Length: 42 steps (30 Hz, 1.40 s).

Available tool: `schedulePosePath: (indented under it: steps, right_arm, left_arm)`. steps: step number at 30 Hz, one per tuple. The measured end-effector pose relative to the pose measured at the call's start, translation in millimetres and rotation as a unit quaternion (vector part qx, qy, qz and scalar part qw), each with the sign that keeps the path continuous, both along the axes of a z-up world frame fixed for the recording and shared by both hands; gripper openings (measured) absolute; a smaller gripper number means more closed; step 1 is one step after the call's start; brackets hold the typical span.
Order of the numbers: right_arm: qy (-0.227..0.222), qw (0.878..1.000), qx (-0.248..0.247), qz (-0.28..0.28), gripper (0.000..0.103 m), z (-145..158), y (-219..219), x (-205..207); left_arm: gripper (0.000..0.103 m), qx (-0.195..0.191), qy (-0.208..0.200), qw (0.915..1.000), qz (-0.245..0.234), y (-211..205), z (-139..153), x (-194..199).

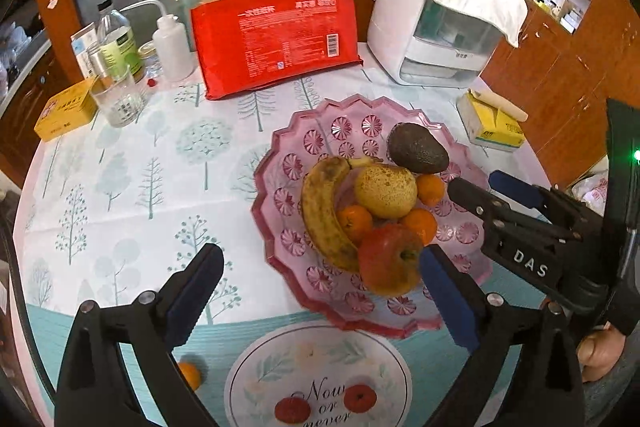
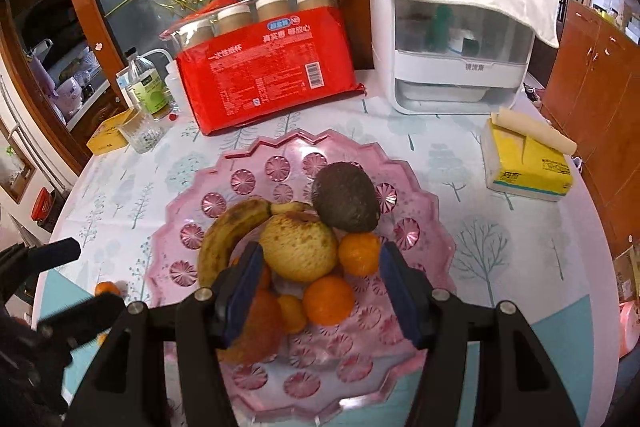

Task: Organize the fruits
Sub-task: 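Withdraw both open grippers toward the red fruits on the white plate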

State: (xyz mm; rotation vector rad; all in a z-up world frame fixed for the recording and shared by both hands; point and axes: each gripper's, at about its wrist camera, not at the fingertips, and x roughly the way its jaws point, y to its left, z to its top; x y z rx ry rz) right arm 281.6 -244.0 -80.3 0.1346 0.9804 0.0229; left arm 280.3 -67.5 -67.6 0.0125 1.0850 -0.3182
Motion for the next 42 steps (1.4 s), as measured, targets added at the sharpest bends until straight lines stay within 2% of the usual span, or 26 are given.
schedulePosePath:
  steps: [13, 20, 25, 34, 42]
  right_arm:
    - [-0.027, 1.000, -0.011, -0.003, 0.061, 51.4, 26.9, -37.0]
    - [-0.046, 0.999, -0.015, 0.004, 0.061, 78.4, 47.6, -60.5]
    - [-0.051, 0.999, -0.013, 0.005, 0.061, 88.0, 57.7, -78.6]
    - [-0.048, 0.999, -0.013, 0.002, 0.061, 78.5, 72.2, -117.2]
    - [-0.023, 1.000, 0.001, -0.005, 0.061, 38.8, 82.3, -143.4]
  left_arm:
    - [0.098, -0.002, -0.048, 0.9988, 0.009, 41.3, 52.7, -28.5]
    - [0.098, 0.022, -0.090, 0.9954, 0.024, 67.6, 82.4, -44.6]
    - [0.098, 0.052, -0.116, 0.9916, 0.020, 78.8, 92.1, -58.2]
    - [0.098, 0.047, -0.093, 0.9945, -0.013, 85.5, 71.1, -83.1]
    - [0.098, 0.049, -0.043, 0.9954, -0.071, 73.5, 13.5, -109.5]
